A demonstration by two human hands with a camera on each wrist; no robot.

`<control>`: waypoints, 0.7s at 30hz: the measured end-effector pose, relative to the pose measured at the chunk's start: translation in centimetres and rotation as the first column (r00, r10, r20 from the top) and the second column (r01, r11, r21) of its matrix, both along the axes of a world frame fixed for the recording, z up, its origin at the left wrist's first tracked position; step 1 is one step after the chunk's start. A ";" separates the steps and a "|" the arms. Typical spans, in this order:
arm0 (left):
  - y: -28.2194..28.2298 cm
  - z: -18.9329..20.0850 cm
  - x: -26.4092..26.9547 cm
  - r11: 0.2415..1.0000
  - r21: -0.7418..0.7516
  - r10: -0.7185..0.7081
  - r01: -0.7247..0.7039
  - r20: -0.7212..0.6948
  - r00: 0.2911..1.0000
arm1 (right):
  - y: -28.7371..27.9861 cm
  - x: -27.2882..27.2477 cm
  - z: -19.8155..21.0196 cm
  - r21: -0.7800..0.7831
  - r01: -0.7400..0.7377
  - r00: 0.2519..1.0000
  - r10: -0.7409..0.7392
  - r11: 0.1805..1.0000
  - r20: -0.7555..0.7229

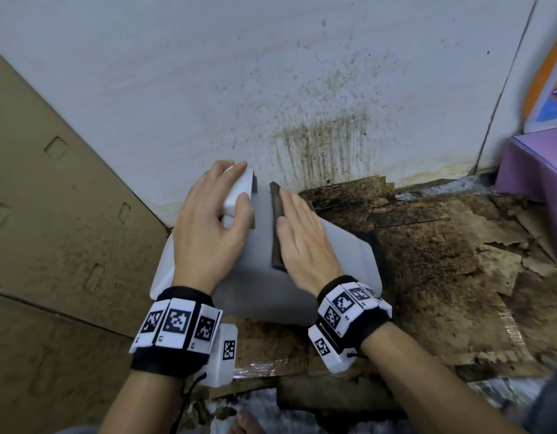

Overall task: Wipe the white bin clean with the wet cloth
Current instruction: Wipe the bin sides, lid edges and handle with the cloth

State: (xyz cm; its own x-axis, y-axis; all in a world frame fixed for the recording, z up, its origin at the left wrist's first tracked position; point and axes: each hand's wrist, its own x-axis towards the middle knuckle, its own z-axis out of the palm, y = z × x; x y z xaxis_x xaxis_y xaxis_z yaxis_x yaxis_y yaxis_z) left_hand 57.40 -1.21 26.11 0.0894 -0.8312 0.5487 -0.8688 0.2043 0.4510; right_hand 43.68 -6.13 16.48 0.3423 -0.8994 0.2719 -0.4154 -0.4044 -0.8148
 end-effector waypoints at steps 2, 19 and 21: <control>0.1 0.0 -0.1 1.000 0.004 0.014 -0.014 0.013 1.000 | -0.8 -1.5 -1.6 0.046 0.039 0.999 -0.039 0.998 -0.016; 0.0 0.0 -0.6 0.999 0.011 0.046 -0.046 0.031 0.998 | -1.9 -6.6 -6.5 0.201 0.251 0.968 -0.241 0.947 -0.071; -0.1 0.0 -0.8 0.999 0.014 0.040 -0.040 0.042 0.998 | -1.5 -5.3 -5.2 0.159 0.204 0.979 -0.202 0.966 -0.029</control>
